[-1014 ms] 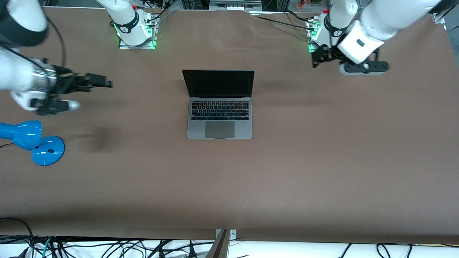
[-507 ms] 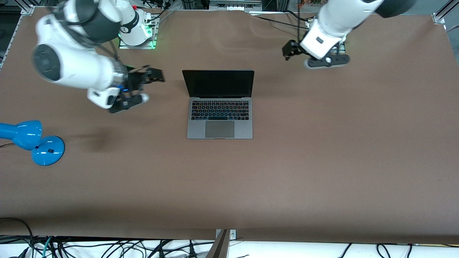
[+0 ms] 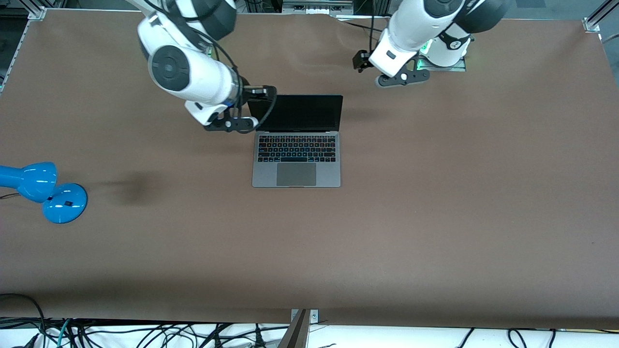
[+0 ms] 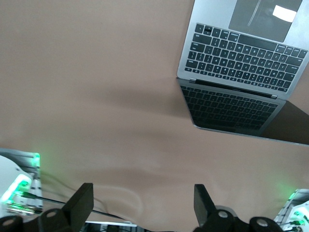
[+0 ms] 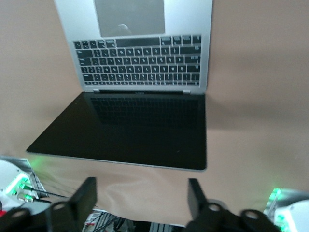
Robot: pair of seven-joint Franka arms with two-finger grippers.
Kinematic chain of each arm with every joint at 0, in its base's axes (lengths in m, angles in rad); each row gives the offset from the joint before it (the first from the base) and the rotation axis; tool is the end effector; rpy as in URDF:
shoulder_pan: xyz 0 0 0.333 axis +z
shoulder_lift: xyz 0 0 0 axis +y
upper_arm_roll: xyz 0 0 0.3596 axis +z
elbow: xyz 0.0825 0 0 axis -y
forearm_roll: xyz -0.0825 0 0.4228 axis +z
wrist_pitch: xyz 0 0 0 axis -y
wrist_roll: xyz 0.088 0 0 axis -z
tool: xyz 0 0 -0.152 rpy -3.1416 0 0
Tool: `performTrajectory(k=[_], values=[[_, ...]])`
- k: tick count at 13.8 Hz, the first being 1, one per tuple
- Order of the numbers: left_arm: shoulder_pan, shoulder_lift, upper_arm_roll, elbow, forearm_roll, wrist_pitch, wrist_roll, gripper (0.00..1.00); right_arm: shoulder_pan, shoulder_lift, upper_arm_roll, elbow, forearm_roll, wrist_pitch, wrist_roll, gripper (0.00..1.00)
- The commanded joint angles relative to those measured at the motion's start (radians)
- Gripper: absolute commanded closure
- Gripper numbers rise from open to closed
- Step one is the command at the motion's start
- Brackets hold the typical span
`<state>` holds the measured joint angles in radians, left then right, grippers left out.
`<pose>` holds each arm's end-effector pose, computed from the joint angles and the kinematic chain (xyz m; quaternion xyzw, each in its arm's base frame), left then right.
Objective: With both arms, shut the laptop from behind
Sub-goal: 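Move the left gripper and the right gripper toward the laptop screen, then lower both grippers behind the laptop screen's back edge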
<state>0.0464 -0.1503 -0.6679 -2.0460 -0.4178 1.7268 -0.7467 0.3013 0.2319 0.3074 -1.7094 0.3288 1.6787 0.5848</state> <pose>0.3887 -0.3587 0.4682 0.9758 0.1211 -0.1720 0.0604 0.5012 0.3905 0.4349 -0.9728 0.0257 0.2118 0.0902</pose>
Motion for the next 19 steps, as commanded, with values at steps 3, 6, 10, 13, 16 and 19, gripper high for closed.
performTrajectory(k=[3, 6, 10, 13, 16, 19], values=[[0.001, 0.034, -0.084, -0.028, -0.067, 0.03, -0.074, 0.74, 0.027, 0.023, 0.001, -0.055, 0.064, -0.057, 0.053, 0.68], [0.0, 0.087, -0.108, -0.031, -0.098, 0.072, -0.077, 1.0, 0.032, 0.036, 0.013, -0.055, 0.064, -0.132, 0.053, 0.86], [-0.005, 0.178, -0.176, -0.042, -0.082, 0.2, -0.18, 1.0, 0.033, 0.052, 0.013, -0.079, 0.062, -0.177, 0.044, 0.91], [-0.01, 0.215, -0.18, -0.043, -0.081, 0.246, -0.181, 1.0, 0.033, 0.066, 0.015, -0.114, 0.062, -0.177, 0.009, 0.91], [-0.01, 0.259, -0.179, -0.042, -0.065, 0.276, -0.186, 1.0, 0.033, 0.104, 0.013, -0.121, 0.056, -0.174, -0.04, 0.91], [-0.01, 0.305, -0.177, -0.04, -0.056, 0.328, -0.191, 1.0, 0.035, 0.115, 0.013, -0.122, 0.044, -0.162, -0.054, 0.91]])
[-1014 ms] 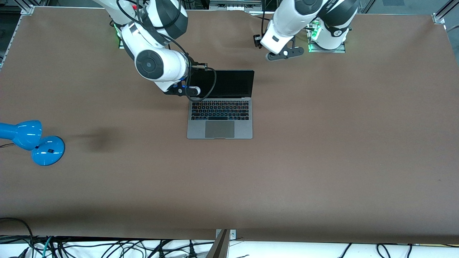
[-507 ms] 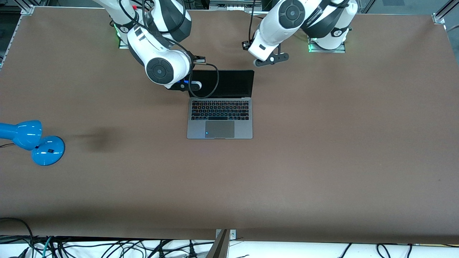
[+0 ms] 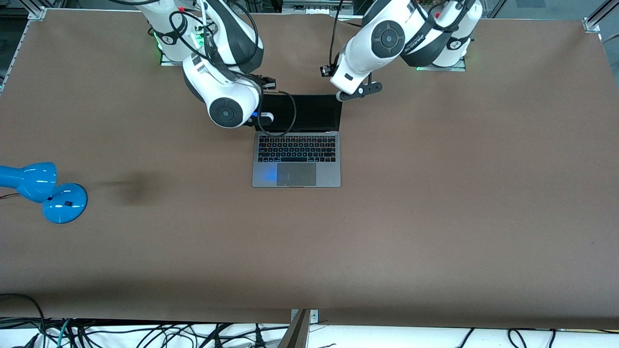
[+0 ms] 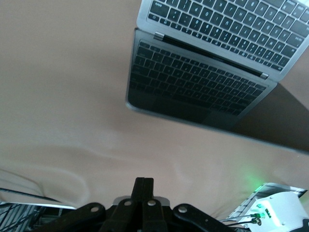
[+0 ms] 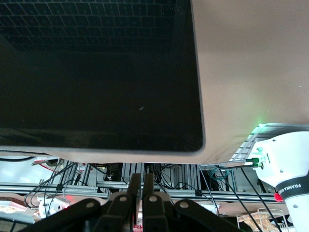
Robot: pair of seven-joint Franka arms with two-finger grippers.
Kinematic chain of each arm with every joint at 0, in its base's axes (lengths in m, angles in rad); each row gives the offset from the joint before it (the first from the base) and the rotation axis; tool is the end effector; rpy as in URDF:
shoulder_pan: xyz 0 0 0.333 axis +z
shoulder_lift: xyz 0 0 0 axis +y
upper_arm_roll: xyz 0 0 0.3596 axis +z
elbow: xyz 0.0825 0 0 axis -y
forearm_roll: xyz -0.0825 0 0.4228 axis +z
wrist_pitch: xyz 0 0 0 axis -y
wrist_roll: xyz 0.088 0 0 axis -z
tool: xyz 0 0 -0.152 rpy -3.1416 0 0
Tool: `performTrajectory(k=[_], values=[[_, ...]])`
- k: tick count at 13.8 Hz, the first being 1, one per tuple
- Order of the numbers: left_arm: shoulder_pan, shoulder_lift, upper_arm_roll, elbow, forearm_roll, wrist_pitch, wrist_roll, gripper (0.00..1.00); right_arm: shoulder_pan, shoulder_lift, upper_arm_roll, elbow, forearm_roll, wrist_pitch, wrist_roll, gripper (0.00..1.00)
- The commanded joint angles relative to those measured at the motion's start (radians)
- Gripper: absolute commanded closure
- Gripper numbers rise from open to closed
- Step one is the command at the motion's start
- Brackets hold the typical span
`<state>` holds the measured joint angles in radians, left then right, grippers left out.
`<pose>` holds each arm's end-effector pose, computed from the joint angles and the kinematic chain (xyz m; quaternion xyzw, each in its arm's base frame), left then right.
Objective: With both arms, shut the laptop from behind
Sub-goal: 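Lower both grippers behind the laptop screen's back edge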
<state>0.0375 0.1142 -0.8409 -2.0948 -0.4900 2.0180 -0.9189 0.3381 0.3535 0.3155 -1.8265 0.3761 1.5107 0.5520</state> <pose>0.3693 -0.4436 0.3643 0.9488 0.1747 -0.2419 0.1038 0.4293 0.3905 0.3183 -0.9199 -0.0061 0.3918 0.0132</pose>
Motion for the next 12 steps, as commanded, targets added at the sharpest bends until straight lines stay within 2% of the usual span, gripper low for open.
performTrajectory(k=[1, 5, 12], values=[[-0.001, 0.068, -0.006, 0.01, 0.051, 0.059, -0.021, 1.0, -0.002, -0.007, 0.004, 0.001, -0.014, 0.016, -0.023, 0.91], [-0.001, 0.159, -0.004, 0.053, 0.146, 0.1, -0.09, 1.0, -0.005, -0.007, 0.002, 0.023, -0.13, 0.037, -0.03, 0.91], [0.004, 0.225, 0.016, 0.127, 0.206, 0.1, -0.09, 1.0, -0.014, 0.007, -0.001, 0.026, -0.131, 0.167, -0.047, 0.91]])
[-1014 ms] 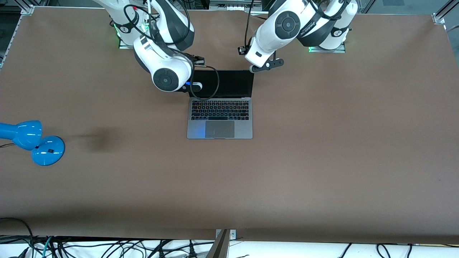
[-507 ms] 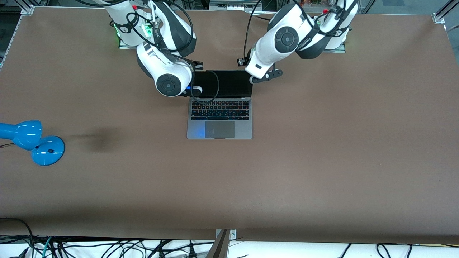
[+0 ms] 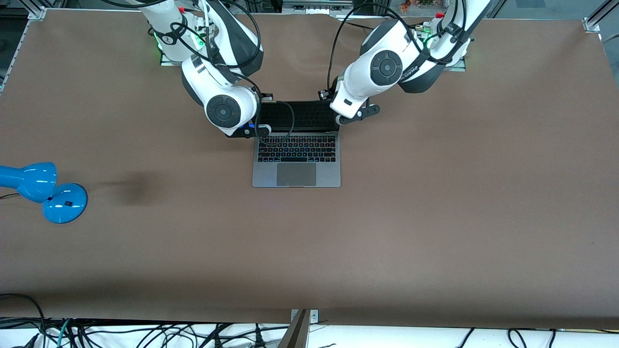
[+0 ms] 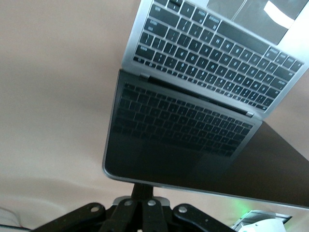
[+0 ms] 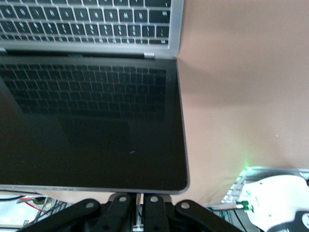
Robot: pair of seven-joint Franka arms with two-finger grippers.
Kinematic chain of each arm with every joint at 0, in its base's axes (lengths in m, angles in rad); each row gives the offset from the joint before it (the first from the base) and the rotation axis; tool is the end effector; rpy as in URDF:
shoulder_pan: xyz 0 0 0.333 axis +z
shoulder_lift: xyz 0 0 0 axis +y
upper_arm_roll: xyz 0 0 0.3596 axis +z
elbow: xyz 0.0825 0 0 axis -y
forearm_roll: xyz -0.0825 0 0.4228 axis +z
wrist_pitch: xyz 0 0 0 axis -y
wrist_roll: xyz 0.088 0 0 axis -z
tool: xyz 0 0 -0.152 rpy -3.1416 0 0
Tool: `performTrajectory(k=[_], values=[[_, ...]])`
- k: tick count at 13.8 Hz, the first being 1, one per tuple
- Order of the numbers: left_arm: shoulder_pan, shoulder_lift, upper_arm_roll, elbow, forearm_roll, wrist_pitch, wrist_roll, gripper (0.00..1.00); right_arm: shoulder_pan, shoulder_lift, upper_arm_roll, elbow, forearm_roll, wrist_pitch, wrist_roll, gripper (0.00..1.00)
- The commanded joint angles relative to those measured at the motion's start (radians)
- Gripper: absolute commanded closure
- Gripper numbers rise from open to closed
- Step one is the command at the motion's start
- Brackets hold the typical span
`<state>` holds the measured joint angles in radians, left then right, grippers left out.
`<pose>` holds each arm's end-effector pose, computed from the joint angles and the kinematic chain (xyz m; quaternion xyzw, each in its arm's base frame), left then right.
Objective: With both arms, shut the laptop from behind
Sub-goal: 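Lower both grippers behind the laptop screen's back edge, then push the screen forward with both grippers, folding it toward the keyboard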
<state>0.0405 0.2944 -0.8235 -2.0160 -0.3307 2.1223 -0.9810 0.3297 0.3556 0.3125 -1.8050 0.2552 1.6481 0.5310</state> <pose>0.4262 -0.4454 0.3287 0.9496 0.1927 -0.2210 0.1110 0.4685 0.3846 0.3167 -0.9539 -0.0167 0.2996 0.0100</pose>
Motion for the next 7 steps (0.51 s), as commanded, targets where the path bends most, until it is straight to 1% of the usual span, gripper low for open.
performTrajectory(k=[1, 4, 7], values=[[0.004, 0.057, 0.0, 0.057, 0.048, -0.004, -0.028, 1.0, -0.008, 0.014, 0.0, 0.021, -0.011, 0.03, -0.038, 0.91], [0.004, 0.084, 0.012, 0.091, 0.111, -0.004, -0.028, 1.0, -0.009, 0.017, -0.026, 0.036, -0.011, 0.032, -0.055, 0.9], [0.001, 0.117, 0.035, 0.125, 0.119, -0.004, -0.028, 1.0, -0.011, 0.019, -0.045, 0.044, -0.011, 0.032, -0.106, 0.9]])
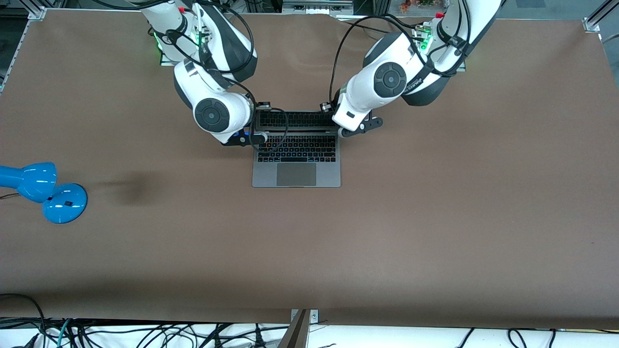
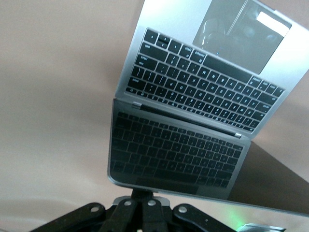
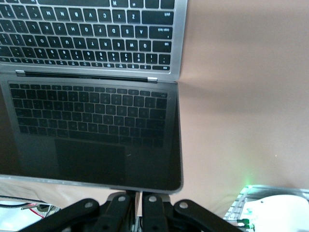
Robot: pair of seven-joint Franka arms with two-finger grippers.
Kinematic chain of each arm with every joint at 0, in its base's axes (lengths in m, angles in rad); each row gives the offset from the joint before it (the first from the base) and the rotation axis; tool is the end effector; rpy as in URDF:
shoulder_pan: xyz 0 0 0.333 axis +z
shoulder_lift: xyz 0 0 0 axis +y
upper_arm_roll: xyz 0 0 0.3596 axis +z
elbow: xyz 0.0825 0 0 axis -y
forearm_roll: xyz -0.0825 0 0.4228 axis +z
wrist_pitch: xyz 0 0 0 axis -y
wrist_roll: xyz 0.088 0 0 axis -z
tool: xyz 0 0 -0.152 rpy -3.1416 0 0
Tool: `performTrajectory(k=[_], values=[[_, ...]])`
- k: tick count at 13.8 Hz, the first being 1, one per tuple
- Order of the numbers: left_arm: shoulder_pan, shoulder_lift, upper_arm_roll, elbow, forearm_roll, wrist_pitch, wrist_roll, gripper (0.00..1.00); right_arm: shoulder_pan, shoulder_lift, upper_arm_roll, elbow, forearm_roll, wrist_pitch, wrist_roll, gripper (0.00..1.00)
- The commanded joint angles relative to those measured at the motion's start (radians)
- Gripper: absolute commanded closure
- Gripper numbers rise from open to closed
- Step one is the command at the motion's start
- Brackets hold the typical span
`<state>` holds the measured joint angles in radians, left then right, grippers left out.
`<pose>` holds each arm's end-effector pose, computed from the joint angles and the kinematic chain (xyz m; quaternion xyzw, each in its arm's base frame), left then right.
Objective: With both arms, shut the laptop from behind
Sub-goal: 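Push the screen forward with both grippers, folding it toward the keyboard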
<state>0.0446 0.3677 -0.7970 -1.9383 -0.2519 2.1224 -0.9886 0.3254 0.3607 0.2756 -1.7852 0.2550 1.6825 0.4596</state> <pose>0.4671 -0.4390 0.3256 0.9519 0.1946 -0.2062 0.1165 0.4945 0.3713 0.3194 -0.9600 -0.0284 0.2767 0.0328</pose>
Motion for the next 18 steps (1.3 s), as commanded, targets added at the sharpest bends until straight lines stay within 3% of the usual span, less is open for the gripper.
performTrajectory(k=[1, 10, 18], values=[[-0.003, 0.053, 0.008, 0.061, 0.055, -0.004, -0.021, 1.0, -0.006, 0.017, -0.015, 0.024, -0.01, 0.008, -0.047, 0.9], [-0.009, 0.141, 0.015, 0.133, 0.123, -0.004, -0.028, 1.0, -0.008, 0.072, -0.016, 0.069, -0.011, 0.112, -0.068, 0.9], [-0.012, 0.209, 0.035, 0.186, 0.189, -0.002, -0.033, 1.0, -0.005, 0.147, -0.029, 0.148, -0.045, 0.125, -0.068, 0.9]])
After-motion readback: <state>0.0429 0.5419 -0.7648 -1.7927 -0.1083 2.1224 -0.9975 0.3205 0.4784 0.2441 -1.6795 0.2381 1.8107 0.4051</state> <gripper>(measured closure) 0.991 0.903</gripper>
